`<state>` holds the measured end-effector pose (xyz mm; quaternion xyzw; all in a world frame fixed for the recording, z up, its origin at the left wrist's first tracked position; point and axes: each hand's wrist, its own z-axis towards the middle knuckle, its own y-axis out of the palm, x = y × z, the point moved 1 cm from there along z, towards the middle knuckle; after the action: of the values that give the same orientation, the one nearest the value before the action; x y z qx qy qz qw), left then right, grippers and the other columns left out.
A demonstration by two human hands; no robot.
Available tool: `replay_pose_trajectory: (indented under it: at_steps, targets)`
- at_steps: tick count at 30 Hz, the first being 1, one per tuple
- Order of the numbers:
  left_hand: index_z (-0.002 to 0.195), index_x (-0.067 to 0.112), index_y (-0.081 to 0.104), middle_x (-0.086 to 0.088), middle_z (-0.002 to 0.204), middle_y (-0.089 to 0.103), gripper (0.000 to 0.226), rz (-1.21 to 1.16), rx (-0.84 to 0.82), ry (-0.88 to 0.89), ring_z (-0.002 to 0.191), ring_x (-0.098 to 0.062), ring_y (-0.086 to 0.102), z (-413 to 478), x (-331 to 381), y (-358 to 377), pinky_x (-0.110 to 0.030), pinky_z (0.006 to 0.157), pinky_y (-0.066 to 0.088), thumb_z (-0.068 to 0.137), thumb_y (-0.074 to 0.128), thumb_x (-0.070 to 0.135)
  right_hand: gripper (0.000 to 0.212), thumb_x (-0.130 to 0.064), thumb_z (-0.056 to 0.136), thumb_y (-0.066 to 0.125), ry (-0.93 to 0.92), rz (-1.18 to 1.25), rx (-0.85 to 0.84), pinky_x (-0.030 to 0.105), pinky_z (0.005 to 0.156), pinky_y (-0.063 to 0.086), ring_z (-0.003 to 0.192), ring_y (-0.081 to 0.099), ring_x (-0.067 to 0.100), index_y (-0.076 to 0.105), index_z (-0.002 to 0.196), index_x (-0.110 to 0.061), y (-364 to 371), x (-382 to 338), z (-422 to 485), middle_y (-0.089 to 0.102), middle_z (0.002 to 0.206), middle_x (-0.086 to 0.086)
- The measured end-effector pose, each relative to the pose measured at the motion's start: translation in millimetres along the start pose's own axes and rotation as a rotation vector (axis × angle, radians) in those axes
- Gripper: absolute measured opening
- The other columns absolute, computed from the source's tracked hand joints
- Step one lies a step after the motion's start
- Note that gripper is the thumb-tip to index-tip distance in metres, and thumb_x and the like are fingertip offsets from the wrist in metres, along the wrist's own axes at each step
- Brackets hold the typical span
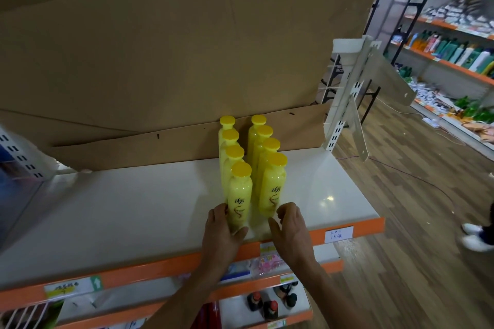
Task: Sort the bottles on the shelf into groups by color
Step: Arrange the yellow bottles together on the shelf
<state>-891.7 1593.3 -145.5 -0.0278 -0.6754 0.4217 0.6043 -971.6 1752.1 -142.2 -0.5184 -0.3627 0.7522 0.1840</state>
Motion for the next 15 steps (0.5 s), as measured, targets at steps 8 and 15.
replay_pose_trajectory:
  at_steps: [8,15]
  targets:
    - [0.129,0.012,0.051,-0.003,0.125,0.049,0.045,0.089,0.071,0.058,0.111,-0.017,0.052,-17.2,-24.2,-38.8,-0.03,0.088,0.051,0.088,0.069,0.017,0.01,-0.033,0.094,0.054,-0.306,-0.058,-0.106,0.027,0.066,0.052,0.086,0.058,0.01,0.059,0.098,-0.026,17.6,-43.7,-19.9,0.06,0.099,-0.008]
    - [0.101,0.019,0.065,0.005,0.097,0.062,0.013,0.21,0.398,0.072,0.091,-0.018,0.053,-21.2,-68.4,-118.2,-0.031,0.075,0.046,0.088,0.064,0.017,0.015,-0.027,0.091,0.053,-0.529,-0.018,-0.253,0.031,0.073,0.052,0.097,0.057,0.013,0.062,0.102,-0.024,61.4,-103.9,-14.2,0.062,0.104,-0.007]
